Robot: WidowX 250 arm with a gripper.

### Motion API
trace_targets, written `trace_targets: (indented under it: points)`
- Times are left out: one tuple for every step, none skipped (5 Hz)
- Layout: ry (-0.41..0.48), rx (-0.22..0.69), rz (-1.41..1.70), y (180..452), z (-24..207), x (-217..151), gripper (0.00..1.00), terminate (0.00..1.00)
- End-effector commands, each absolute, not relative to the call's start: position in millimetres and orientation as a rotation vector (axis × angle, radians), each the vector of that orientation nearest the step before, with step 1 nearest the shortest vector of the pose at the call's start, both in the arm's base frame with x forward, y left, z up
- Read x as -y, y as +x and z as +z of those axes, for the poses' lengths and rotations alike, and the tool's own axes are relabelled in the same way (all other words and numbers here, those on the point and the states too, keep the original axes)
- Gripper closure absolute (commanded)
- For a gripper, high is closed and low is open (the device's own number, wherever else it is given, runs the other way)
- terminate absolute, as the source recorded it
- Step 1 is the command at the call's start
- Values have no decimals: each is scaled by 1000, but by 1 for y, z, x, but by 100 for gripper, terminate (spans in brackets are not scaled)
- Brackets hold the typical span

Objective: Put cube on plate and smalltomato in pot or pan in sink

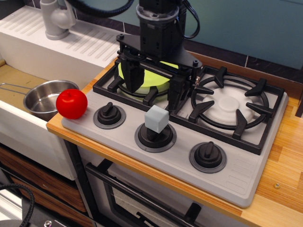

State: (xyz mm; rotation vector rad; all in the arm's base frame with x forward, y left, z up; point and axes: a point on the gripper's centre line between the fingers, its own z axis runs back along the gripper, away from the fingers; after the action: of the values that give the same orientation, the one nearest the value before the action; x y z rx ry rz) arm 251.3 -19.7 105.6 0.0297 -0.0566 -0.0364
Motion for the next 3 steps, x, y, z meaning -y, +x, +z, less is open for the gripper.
trace_targets:
  points:
    - [30,57,-36,251,106,20,0,0]
    - [20,82,-29,257,93,23,0,0]
    - [1,111,-35,265,80,25,0,0]
